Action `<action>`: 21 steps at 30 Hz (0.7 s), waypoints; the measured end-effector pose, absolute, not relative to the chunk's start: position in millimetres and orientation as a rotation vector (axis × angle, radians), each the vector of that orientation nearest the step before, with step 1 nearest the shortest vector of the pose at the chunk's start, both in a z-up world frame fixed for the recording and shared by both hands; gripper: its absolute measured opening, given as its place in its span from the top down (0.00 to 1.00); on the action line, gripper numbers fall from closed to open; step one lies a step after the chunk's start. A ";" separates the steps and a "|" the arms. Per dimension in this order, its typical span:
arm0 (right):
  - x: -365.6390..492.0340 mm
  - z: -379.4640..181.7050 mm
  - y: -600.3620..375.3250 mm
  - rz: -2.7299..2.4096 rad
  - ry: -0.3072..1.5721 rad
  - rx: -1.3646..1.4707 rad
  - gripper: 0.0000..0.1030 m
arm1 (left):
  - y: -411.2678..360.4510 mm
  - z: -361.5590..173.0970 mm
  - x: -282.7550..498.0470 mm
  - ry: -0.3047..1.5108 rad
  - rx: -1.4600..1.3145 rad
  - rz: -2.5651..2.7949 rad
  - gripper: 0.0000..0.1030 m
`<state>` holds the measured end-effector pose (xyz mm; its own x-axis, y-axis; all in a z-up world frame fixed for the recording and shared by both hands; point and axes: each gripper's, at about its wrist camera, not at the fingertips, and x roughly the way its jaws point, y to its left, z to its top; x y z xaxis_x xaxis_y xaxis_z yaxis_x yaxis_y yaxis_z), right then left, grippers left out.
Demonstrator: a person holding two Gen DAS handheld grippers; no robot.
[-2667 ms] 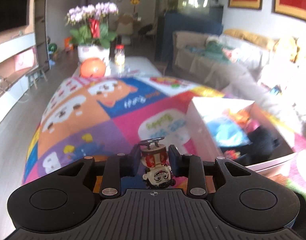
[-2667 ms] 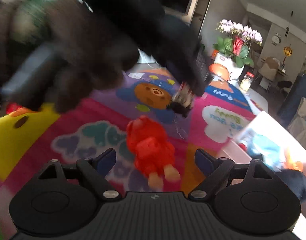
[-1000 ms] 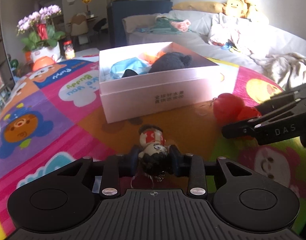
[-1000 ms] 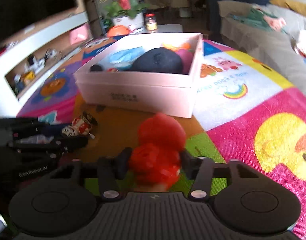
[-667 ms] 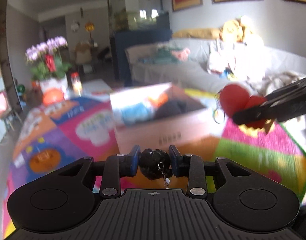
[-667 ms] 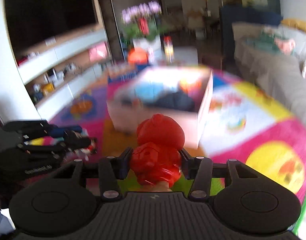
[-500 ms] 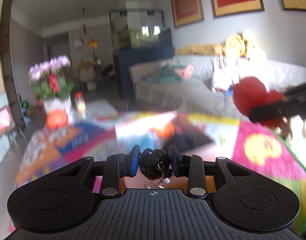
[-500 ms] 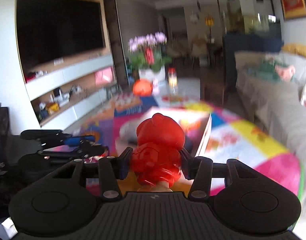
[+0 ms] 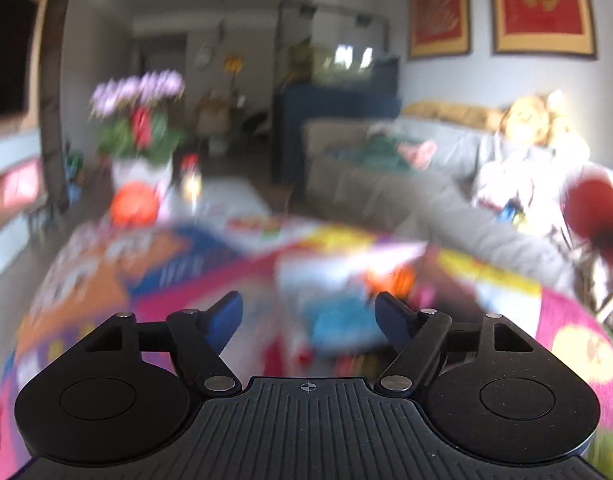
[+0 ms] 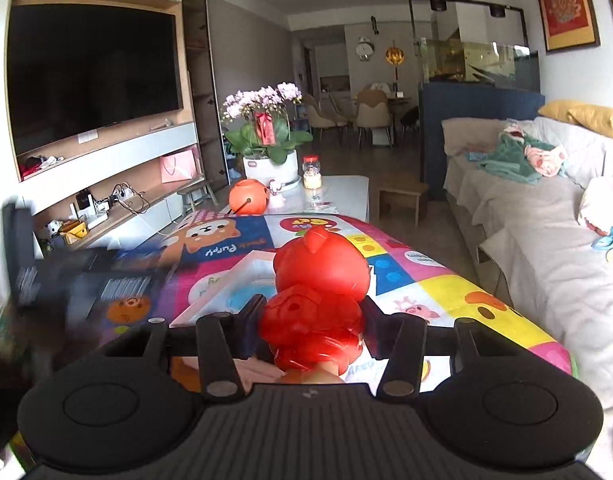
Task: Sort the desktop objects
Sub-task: 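Lift both figures and open the left tool over the box, then lower the red doll into the box and open the right tool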
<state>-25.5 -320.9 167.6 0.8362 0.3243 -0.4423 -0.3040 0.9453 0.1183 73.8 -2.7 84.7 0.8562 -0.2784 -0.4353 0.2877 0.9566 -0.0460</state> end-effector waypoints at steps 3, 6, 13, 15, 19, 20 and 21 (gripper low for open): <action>7.9 170.8 -312.0 0.357 0.492 0.087 0.52 | 18.2 61.3 59.0 0.510 -0.002 -0.281 0.15; 50.0 168.6 -298.2 0.368 0.548 0.172 0.52 | 29.9 44.3 46.1 0.545 -0.025 -0.286 0.09; 125.3 134.4 -257.8 0.337 0.730 0.325 0.52 | 35.1 35.5 24.2 0.540 -0.036 -0.317 0.04; 136.7 118.7 -251.8 0.336 0.809 0.390 0.52 | 35.2 32.6 26.0 0.539 -0.044 -0.320 0.03; 126.4 95.9 -232.1 0.375 0.880 0.351 0.52 | 38.1 27.8 27.6 0.552 -0.070 -0.317 0.03; 121.9 93.1 -225.6 0.379 0.881 0.310 0.52 | 37.6 26.5 28.0 0.553 -0.073 -0.315 0.03; 117.6 89.7 -221.0 0.385 0.884 0.280 0.52 | 37.5 25.6 28.8 0.554 -0.076 -0.313 0.03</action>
